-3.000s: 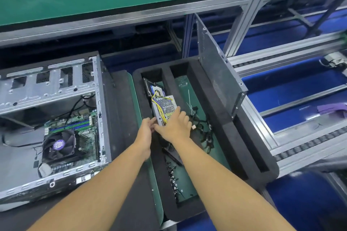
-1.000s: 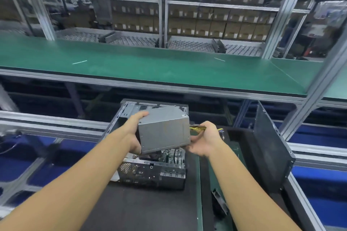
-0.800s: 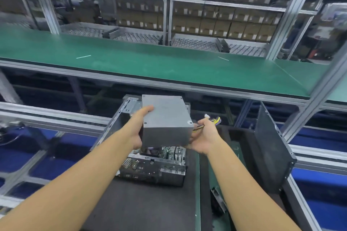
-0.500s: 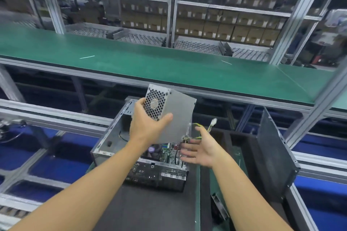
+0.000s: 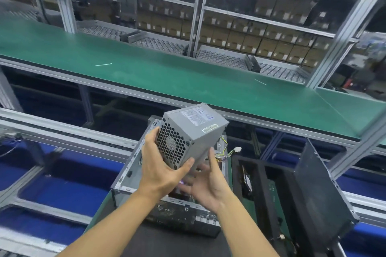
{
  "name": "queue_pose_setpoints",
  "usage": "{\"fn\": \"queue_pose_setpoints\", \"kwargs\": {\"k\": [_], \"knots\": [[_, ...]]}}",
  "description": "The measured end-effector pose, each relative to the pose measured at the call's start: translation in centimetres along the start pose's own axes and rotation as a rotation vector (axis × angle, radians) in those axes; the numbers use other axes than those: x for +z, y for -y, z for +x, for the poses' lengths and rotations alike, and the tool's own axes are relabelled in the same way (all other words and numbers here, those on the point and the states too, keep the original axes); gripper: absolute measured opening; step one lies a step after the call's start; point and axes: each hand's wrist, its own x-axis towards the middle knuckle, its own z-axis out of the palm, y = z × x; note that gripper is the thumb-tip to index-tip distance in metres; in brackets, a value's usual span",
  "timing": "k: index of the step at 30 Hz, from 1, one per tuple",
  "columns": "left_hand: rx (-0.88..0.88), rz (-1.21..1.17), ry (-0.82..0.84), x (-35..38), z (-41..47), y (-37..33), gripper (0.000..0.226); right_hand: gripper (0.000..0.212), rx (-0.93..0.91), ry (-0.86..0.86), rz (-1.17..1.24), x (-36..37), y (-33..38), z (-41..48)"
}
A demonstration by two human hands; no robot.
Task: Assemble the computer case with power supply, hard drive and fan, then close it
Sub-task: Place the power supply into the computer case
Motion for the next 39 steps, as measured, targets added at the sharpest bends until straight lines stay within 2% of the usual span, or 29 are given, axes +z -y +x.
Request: {"fn": "queue_pose_setpoints", "kwargs": {"k": [3,6,8,11,13,16,19,23,26,29,32,34,37,39], "knots": [[-0.128,-0.129,0.005,-0.7,1.1,0.5,0.096,0.077,-0.118,-0.016,0.061,2.0,-0.5,1.4],[-0.454,-0.363,-0.081,-1.0,2.7,0.6,0.085,0.071,-0.193,-0.164,0.058,3.8,-1.5,2.7],[-0.719,-0.508,-0.104,-1.3,3.7,1.3,0.078,0.077,-0.257,-0.249,-0.001,5.2,-1.8,3.5],[-1.055,-0.709,0.055,-2.9,4.9,3.2,0.070,0.095,-0.327,-0.459,-0.150,6.6,-1.3,5.1],[-1.163,-0.806,0.210,-3.9,5.1,4.5,0.054,0.090,-0.369,-0.598,-0.313,7.0,-0.7,5.8],[-1.243,-0.902,0.211,-4.9,5.5,6.5,0.043,0.063,-0.428,-0.679,-0.494,7.7,-0.3,5.9],[-1.317,-0.914,0.154,-5.9,6.4,8.2,0.047,0.068,-0.421,-0.724,-0.654,8.4,0.6,5.7],[-1.447,-0.923,0.174,-6.2,6.2,8.8,0.060,0.062,-0.275,-0.685,-0.816,8.8,2.5,6.2],[-1.462,-0.874,0.185,-6.5,5.9,8.3,0.053,0.069,-0.070,-0.652,-0.783,8.4,3.9,6.2],[-1.411,-0.651,0.282,-7.2,6.1,7.7,0.053,0.065,0.127,-0.611,-0.653,6.4,4.5,6.3],[-1.369,-0.534,0.391,-7.7,6.4,6.9,0.052,0.056,0.152,-0.577,-0.610,4.9,4.8,6.5],[-1.377,-0.577,0.438,-7.6,6.3,6.5,0.048,0.059,0.153,-0.573,-0.634,4.6,4.8,6.8],[-1.387,-0.655,0.387,-7.5,5.7,6.4,0.044,0.058,0.137,-0.538,-0.639,4.2,4.6,7.1],[-1.336,-0.618,0.342,-7.4,5.6,6.4,0.046,0.052,0.130,-0.476,-0.597,3.5,4.3,7.3]]}}
